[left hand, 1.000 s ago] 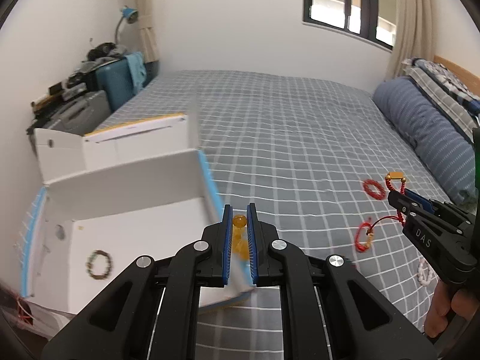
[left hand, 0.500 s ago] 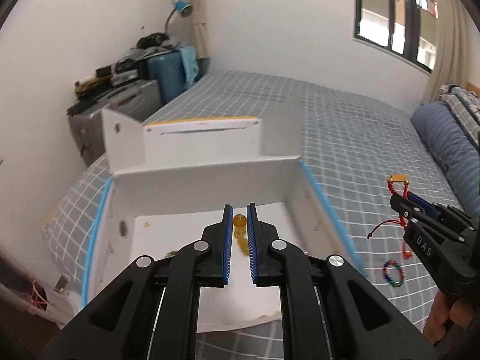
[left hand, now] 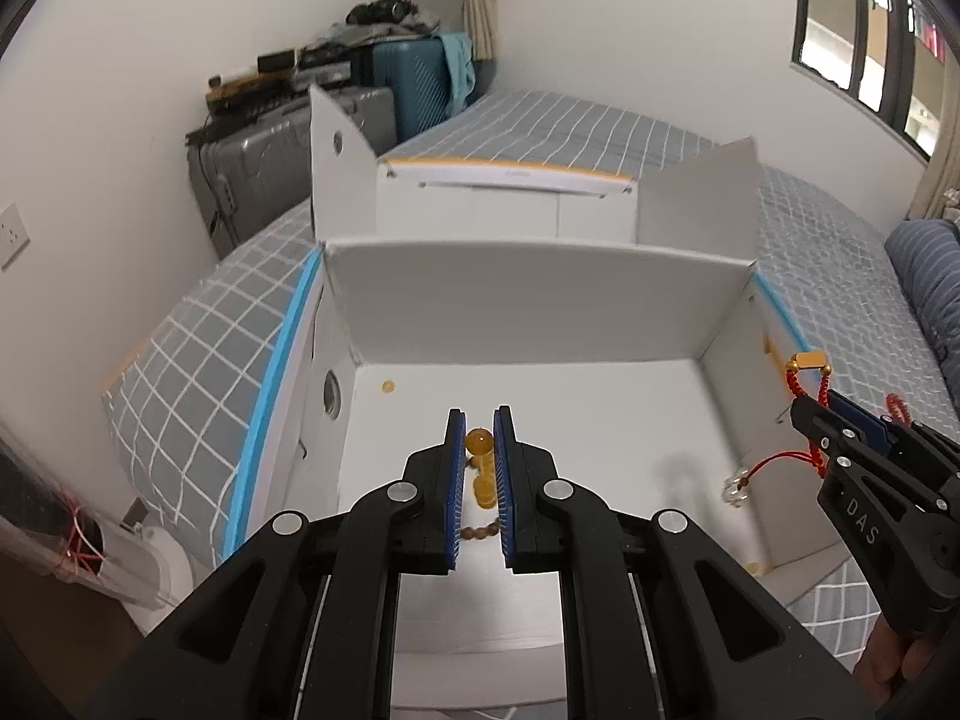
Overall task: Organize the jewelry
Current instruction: 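Carry the amber and red cord bracelets with both tools over the white box, then open both tools to drop the bracelets into the box, then move both tools back toward the multicolour glass bead bracelet on the bed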
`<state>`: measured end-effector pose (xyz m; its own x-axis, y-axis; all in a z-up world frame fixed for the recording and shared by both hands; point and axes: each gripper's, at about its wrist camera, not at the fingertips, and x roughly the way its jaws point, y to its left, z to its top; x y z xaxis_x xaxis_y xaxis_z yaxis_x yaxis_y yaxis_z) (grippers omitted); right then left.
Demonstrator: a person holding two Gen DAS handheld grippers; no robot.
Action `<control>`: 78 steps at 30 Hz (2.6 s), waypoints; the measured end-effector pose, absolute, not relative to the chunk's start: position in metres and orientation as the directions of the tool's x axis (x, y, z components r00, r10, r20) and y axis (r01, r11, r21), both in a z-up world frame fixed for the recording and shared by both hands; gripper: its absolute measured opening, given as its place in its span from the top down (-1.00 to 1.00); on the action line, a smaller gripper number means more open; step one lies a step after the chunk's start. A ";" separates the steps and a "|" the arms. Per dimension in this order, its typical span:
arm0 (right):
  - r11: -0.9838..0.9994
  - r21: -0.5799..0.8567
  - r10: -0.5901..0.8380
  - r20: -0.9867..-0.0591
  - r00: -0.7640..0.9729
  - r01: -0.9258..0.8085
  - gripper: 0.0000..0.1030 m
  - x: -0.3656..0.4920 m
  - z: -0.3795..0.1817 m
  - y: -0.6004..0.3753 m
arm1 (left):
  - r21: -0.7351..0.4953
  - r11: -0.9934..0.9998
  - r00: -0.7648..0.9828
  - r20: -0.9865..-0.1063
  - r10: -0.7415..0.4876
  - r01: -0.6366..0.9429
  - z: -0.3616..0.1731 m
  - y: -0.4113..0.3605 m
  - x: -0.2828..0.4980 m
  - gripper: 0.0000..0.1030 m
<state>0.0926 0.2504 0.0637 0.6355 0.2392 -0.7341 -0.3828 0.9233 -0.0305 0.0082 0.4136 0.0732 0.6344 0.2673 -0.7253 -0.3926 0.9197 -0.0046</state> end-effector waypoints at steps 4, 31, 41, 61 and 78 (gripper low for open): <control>0.921 -0.005 0.248 -0.762 0.599 -0.389 0.62 0.097 0.048 0.259 | 0.007 0.917 0.605 -0.750 0.268 -0.398 0.058 0.420 0.014 0.82; 0.914 0.008 0.277 -0.744 0.608 -0.407 -0.20 0.093 0.052 0.252 | -0.007 0.908 0.587 -0.765 0.265 -0.419 0.050 0.420 0.013 0.27; 0.937 0.068 0.299 -0.661 0.688 -0.342 -0.82 0.087 0.105 0.180 | -0.007 0.916 0.657 -0.699 0.281 -0.400 0.095 0.380 0.005 -0.63; 1.000 -0.005 0.017 -0.648 0.762 -0.027 -0.85 0.088 0.123 -0.077 | -0.028 0.996 0.739 -0.673 0.042 -0.083 0.105 0.161 0.056 -0.89; 0.977 -0.005 -0.122 -0.830 0.544 0.212 -0.85 0.071 -0.001 -0.219 | -0.054 0.997 0.571 -0.817 -0.076 0.054 -0.011 0.054 0.103 -0.89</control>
